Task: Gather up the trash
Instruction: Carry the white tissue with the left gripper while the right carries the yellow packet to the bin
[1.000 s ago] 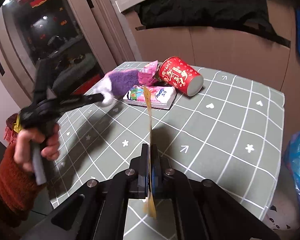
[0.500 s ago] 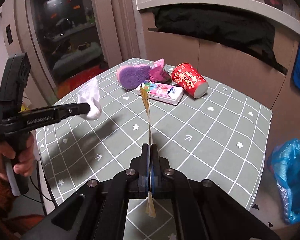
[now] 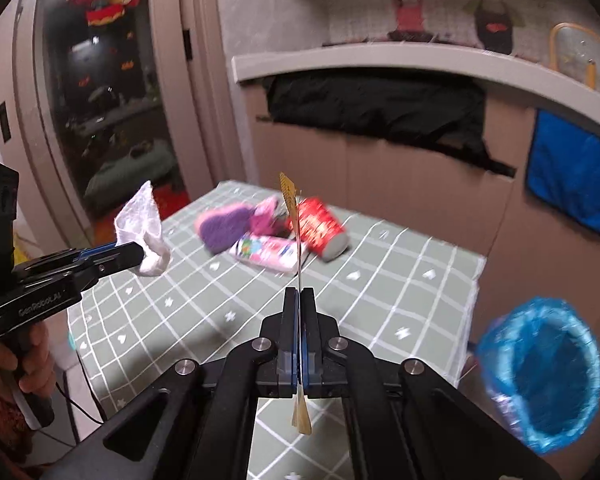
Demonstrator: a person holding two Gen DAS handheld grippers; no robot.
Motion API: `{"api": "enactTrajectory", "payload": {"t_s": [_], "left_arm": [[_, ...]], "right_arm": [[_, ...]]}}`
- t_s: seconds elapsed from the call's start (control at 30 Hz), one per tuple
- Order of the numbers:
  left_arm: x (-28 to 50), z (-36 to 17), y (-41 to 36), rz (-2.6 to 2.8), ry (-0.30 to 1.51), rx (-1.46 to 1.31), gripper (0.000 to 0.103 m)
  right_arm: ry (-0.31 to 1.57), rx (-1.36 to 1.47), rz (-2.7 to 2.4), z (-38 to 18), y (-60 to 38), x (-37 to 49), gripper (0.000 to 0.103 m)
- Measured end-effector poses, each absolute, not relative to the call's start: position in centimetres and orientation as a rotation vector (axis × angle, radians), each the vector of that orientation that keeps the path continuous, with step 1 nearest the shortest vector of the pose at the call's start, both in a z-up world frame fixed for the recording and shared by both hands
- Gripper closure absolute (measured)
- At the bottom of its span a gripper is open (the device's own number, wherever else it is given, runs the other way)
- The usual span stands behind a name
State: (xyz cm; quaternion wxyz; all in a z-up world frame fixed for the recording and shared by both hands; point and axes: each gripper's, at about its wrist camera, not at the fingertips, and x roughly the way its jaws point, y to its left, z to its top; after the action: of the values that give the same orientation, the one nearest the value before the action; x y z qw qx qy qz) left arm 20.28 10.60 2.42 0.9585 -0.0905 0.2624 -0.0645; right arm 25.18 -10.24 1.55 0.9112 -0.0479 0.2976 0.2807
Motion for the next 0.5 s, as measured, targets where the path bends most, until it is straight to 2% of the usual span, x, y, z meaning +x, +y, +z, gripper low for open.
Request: {"api": "enactTrajectory", "payload": {"t_s": [0.5], "left_arm": [[24.9, 8.1, -4.4, -0.282, 0.444, -0.06, 0.09]], "right_arm": [[0.432, -0.015, 0.443, 6.5, -23.1, 24.8, 0.102]]}}
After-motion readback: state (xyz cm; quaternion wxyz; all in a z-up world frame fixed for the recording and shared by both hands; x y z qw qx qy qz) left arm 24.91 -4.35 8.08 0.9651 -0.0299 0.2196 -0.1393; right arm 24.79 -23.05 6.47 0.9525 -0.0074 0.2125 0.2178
